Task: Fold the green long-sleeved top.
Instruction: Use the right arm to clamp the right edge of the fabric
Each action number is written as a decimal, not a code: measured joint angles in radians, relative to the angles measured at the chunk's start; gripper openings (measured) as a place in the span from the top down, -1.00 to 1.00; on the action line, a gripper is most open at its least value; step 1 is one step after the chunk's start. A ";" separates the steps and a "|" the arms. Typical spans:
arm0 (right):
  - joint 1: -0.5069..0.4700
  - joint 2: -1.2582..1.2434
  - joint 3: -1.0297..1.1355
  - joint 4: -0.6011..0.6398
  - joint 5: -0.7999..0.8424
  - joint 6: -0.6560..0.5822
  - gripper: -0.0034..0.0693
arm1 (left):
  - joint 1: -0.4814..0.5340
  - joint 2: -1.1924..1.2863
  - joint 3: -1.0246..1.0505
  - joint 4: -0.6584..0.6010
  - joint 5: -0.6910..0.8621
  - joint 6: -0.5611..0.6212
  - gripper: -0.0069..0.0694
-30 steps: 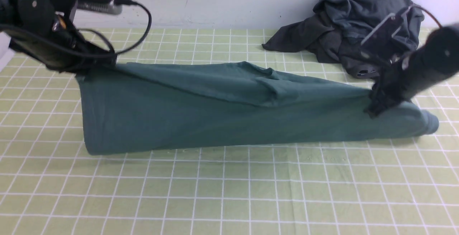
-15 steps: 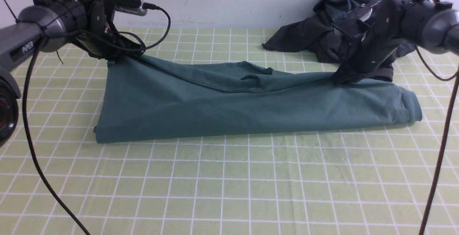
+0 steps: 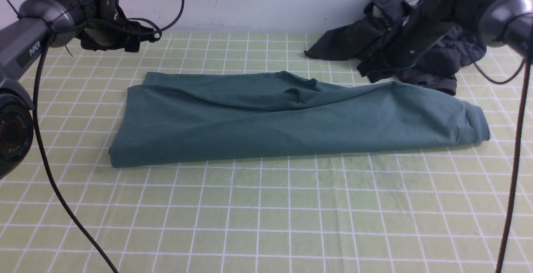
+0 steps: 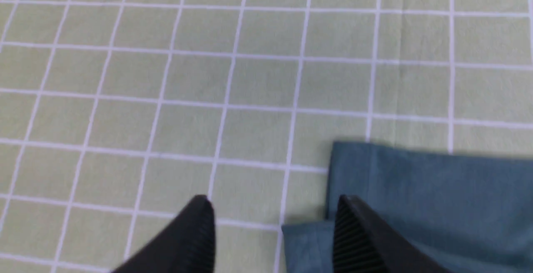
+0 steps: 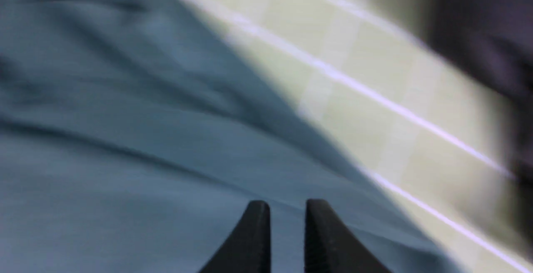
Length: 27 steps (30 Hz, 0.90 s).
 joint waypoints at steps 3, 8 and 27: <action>0.039 0.054 -0.004 0.174 -0.016 -0.224 0.89 | -0.015 -0.029 -0.008 -0.058 0.093 0.107 0.49; 0.047 0.200 -0.004 0.387 -0.282 -0.436 0.94 | -0.025 -0.031 -0.008 -0.232 0.197 0.281 0.80; -0.053 0.045 -0.001 0.384 -0.326 -0.276 0.56 | -0.028 -0.019 -0.008 -0.386 0.360 0.433 0.83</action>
